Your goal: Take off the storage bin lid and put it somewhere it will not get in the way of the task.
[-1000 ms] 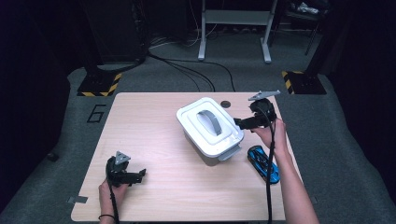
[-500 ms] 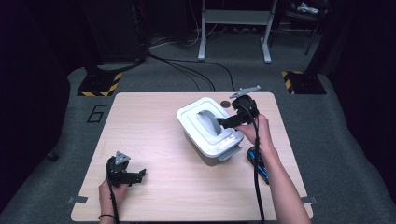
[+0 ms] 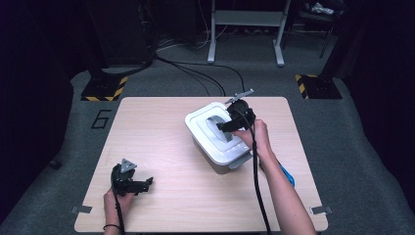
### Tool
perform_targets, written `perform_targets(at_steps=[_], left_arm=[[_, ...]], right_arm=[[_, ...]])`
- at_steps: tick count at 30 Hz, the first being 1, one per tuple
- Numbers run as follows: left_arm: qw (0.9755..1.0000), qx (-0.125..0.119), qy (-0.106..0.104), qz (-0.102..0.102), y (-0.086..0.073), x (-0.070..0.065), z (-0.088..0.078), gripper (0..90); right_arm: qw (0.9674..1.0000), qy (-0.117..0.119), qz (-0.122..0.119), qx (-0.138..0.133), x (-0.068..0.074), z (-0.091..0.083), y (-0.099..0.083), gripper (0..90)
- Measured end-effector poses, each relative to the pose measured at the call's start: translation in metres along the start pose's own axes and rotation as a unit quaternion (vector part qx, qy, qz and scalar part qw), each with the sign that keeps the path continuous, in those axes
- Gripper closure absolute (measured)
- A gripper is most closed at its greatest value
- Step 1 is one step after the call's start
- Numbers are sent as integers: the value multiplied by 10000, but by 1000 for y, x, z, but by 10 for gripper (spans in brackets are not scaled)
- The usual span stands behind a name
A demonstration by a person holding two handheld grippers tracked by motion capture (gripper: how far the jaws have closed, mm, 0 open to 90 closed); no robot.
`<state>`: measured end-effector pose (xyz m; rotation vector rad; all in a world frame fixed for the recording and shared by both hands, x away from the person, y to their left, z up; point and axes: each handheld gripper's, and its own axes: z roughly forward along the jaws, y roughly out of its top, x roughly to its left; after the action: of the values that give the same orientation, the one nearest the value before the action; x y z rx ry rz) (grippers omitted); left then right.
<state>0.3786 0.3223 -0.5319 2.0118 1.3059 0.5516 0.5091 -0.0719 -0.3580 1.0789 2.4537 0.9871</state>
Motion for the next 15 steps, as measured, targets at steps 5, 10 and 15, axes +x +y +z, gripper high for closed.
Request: perform_targets(at_steps=[5, 10, 15], left_arm=[[10000, -1, 1, -1, 0, 0, 0, 8], [10000, 0, 1, 1, 0, 0, 0, 8], [10000, 0, 2, 0, 0, 0, 0, 8]], right_arm=[[9998, 100, 91, 126, 1, 5, -1, 458], [9997, 137, 136, 147, 1, 8, -4, 540], [9997, 155, 167, 121, 5, 8, -4, 616]])
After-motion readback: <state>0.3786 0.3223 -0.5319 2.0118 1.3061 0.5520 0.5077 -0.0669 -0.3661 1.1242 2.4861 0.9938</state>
